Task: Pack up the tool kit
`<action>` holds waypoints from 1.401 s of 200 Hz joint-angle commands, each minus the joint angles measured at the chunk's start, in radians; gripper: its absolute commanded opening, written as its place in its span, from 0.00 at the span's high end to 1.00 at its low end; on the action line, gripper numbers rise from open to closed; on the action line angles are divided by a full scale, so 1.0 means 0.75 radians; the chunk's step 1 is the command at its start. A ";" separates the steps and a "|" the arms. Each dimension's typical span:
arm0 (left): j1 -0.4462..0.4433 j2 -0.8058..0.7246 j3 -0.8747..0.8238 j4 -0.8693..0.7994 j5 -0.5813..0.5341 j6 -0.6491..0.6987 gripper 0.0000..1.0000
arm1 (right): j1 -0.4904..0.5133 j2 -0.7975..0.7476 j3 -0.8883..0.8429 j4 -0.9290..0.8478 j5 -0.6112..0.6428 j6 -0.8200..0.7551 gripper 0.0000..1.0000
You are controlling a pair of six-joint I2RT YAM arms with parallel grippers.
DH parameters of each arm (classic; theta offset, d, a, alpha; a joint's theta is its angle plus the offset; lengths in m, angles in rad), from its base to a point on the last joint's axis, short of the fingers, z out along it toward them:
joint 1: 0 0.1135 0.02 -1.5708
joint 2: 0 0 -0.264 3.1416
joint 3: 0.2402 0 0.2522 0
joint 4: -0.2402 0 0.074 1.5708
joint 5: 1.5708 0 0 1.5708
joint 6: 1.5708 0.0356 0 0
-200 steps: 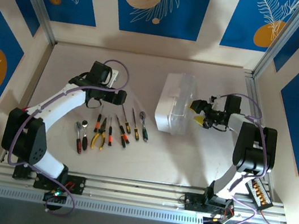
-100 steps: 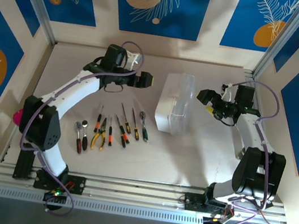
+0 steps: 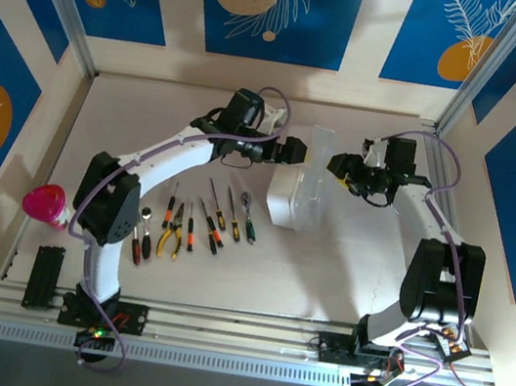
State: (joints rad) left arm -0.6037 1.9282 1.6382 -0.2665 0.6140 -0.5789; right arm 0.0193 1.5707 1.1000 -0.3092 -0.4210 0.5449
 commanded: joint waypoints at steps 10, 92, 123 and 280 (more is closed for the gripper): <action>-0.013 0.075 0.099 -0.015 0.038 -0.028 0.00 | 0.019 0.057 0.047 0.024 0.019 0.012 0.54; -0.024 0.195 0.261 -0.289 -0.112 0.086 0.00 | 0.088 0.100 0.097 0.001 0.073 -0.039 0.55; -0.028 0.225 0.308 -0.385 -0.187 0.139 0.00 | 0.100 0.114 0.119 -0.022 0.092 -0.053 0.55; -0.080 0.307 0.199 -0.007 0.318 0.010 0.00 | 0.232 0.254 0.188 -0.023 0.116 -0.031 0.55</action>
State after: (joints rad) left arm -0.5949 2.1078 1.8771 -0.4091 0.6018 -0.5144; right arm 0.1108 1.6947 1.2514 -0.2836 -0.2676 0.5148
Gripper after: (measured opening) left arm 0.998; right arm 0.456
